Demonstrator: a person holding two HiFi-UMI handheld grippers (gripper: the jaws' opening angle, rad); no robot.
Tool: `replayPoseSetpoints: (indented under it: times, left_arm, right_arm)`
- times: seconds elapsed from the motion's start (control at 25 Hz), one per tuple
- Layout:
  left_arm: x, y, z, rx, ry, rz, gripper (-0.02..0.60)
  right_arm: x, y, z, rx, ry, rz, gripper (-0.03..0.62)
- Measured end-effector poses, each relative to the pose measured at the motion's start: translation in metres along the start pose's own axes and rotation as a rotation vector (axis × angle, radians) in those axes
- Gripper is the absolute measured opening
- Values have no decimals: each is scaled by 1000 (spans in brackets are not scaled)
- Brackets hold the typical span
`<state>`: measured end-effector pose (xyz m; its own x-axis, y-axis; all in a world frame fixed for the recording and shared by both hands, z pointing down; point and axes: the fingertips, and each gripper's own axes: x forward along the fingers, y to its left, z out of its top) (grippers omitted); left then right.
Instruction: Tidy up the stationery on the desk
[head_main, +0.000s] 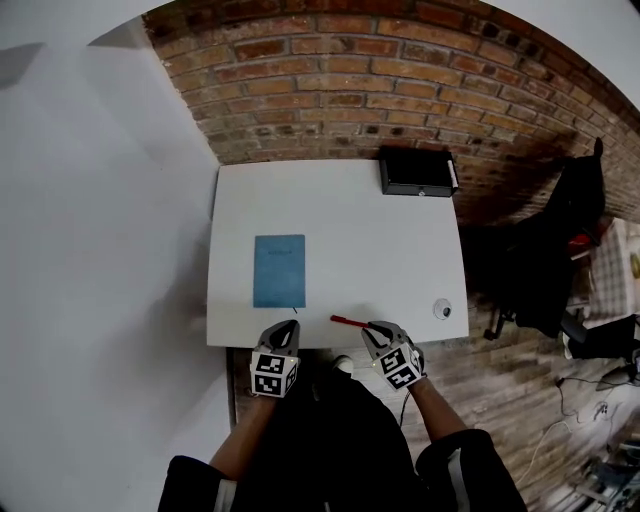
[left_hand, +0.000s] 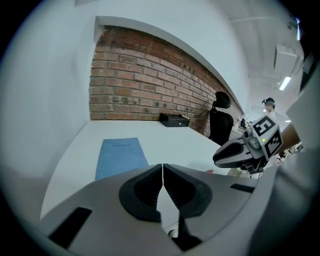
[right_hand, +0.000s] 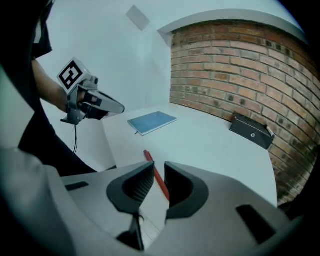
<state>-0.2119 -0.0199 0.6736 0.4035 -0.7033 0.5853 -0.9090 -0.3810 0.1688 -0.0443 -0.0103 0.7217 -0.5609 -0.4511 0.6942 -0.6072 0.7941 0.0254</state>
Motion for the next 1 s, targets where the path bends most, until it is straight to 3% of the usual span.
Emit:
replayPoseSetpoints:
  times: [0.28, 0.6, 1.0]
  left_arm:
    - [-9, -14, -21, -58, 2, 46, 18]
    - [-15, -12, -28, -82, 5, 91, 18]
    - [-7, -13, -30, -79, 39, 72, 18]
  right_arm:
    - [15, 4, -16, -176, 103, 82, 83]
    - [34, 5, -32, -276, 188, 157, 83]
    - [46, 1, -39, -290, 229, 189, 83]
